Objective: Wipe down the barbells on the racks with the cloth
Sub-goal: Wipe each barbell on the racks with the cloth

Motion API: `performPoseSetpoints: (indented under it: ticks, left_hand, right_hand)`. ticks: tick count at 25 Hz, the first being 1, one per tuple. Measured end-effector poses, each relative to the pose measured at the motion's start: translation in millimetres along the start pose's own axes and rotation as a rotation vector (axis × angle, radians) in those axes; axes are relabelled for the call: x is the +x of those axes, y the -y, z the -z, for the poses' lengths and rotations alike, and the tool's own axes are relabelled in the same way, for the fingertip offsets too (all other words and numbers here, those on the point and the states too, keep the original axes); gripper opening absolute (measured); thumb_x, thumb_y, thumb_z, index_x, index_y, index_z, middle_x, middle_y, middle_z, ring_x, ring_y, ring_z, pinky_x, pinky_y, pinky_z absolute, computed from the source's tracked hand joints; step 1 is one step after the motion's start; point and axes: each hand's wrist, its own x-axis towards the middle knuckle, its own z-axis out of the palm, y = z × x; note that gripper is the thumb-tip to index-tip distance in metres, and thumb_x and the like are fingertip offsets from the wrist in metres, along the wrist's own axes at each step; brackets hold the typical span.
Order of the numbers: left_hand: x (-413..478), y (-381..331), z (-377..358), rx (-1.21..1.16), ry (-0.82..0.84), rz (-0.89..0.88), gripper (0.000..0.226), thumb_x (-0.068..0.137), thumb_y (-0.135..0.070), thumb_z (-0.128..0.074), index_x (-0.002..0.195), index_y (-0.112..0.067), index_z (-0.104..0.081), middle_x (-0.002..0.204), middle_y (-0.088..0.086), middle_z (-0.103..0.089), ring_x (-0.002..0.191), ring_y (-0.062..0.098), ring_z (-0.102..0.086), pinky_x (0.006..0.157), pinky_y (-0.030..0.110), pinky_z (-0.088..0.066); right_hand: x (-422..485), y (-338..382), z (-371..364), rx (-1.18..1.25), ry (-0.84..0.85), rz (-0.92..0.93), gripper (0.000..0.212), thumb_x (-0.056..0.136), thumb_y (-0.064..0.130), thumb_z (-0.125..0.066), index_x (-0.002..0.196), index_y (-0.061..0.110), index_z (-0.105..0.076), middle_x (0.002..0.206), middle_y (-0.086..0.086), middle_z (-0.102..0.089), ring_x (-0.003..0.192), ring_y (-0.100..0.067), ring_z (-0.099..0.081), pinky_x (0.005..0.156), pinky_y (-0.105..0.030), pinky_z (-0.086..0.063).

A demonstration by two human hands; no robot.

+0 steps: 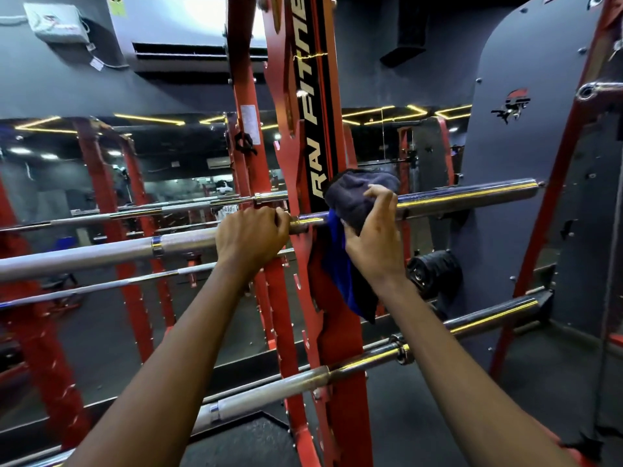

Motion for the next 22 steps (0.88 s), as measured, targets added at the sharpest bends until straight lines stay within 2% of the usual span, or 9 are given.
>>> performPoseSetpoints:
  ticks: [1,3,5,7,10,13,17,19,22]
  left_hand:
    - [0.9,-0.5,-1.5,0.007,-0.006,0.011,0.053,0.100,-0.040,-0.027,0.052,-0.020,-0.039,0.048,-0.001,-0.047,0.039,0.018,-0.047,0.044,0.023,-0.036]
    - [1.1,-1.2,-4.5,0.024,-0.006,0.028,0.053,0.098,-0.039,-0.027,0.050,-0.020,-0.040,0.046,-0.001,-0.047,0.038,0.018,-0.047,0.044,0.023,-0.035]
    - [1.1,-3.2,-5.3,0.015,-0.001,0.058,0.052,0.096,-0.038,-0.027,0.050,-0.019,-0.043,0.047,0.000,-0.049,0.040,0.018,-0.048,0.045,0.024,-0.033]
    - [3.3,-7.0,-4.4,-0.028,0.028,0.112,0.051,0.097,-0.036,-0.031,0.052,-0.017,-0.048,0.050,0.002,-0.051,0.045,0.021,-0.052,0.048,0.026,-0.035]
    - [6.5,-15.3,-5.9,-0.147,0.062,0.094,0.043,0.100,-0.033,-0.032,0.068,-0.015,-0.055,0.064,0.002,-0.057,0.059,0.019,-0.056,0.072,0.036,-0.049]
    - [4.6,-34.4,-11.1,-0.329,0.045,-0.048,0.033,0.101,-0.036,-0.032,0.103,-0.015,-0.058,0.102,0.002,-0.062,0.093,0.017,-0.056,0.095,0.041,-0.040]
    - [15.9,-72.8,-16.7,-0.318,0.113,-0.298,0.041,0.103,-0.038,-0.033,0.129,-0.015,-0.055,0.126,0.004,-0.059,0.118,0.020,-0.051,0.103,0.042,-0.034]
    - [28.8,-85.1,-22.0,-0.233,0.144,-0.315,0.040,0.101,-0.035,-0.036,0.130,-0.016,-0.058,0.122,0.005,-0.064,0.113,0.022,-0.058,0.102,0.042,-0.039]
    - [41.9,-98.6,-26.0,-0.210,0.177,-0.298,0.031,0.094,-0.033,-0.045,0.113,-0.018,-0.065,0.097,0.002,-0.068,0.087,0.021,-0.065,0.083,0.041,-0.055]
  right_hand:
    - [-2.2,-2.1,1.2,-0.024,-0.009,0.031,0.050,0.088,0.017,-0.076,0.128,0.013,-0.046,0.135,-0.006,-0.046,0.113,-0.015,-0.055,0.083,-0.026,-0.055]
    - [-5.9,-9.3,1.9,-0.068,0.105,0.096,0.052,0.091,0.024,-0.073,0.135,0.014,-0.048,0.144,-0.005,-0.042,0.126,-0.022,-0.053,0.098,-0.033,-0.054]
    - [-6.0,-16.1,7.7,-0.080,0.334,0.129,0.072,0.090,0.026,-0.073,0.151,0.016,-0.036,0.157,-0.003,-0.027,0.143,-0.028,-0.040,0.112,-0.039,-0.043]
    - [0.4,-20.8,19.1,-0.075,0.479,0.147,0.085,0.085,0.014,-0.074,0.157,0.018,-0.028,0.162,0.001,-0.021,0.148,-0.028,-0.034,0.120,-0.040,-0.037]
    - [17.9,-18.7,40.0,-0.063,0.415,0.154,0.075,0.077,-0.001,-0.066,0.148,0.015,-0.045,0.151,-0.002,-0.042,0.136,-0.026,-0.048,0.112,-0.041,-0.047]
    - [34.5,-23.1,50.6,-0.233,0.245,0.122,0.058,0.078,0.012,-0.059,0.136,0.013,-0.057,0.139,-0.008,-0.055,0.120,-0.031,-0.049,0.101,-0.042,-0.050]
    - [36.2,-47.2,49.8,-0.294,0.203,-0.059,0.066,0.081,0.031,-0.046,0.143,0.008,-0.053,0.154,-0.010,-0.047,0.141,-0.035,-0.038,0.119,-0.049,-0.030]
    - [30.6,-58.1,48.3,-0.285,0.177,-0.083,0.072,0.084,0.042,-0.043,0.146,0.005,-0.048,0.152,-0.014,-0.049,0.145,-0.037,-0.036,0.122,-0.051,-0.026]
    - [32.7,-63.5,42.8,-0.185,0.108,-0.080,0.066,0.094,0.054,-0.050,0.145,0.012,-0.044,0.135,-0.014,-0.060,0.128,-0.030,-0.052,0.112,-0.047,-0.041]
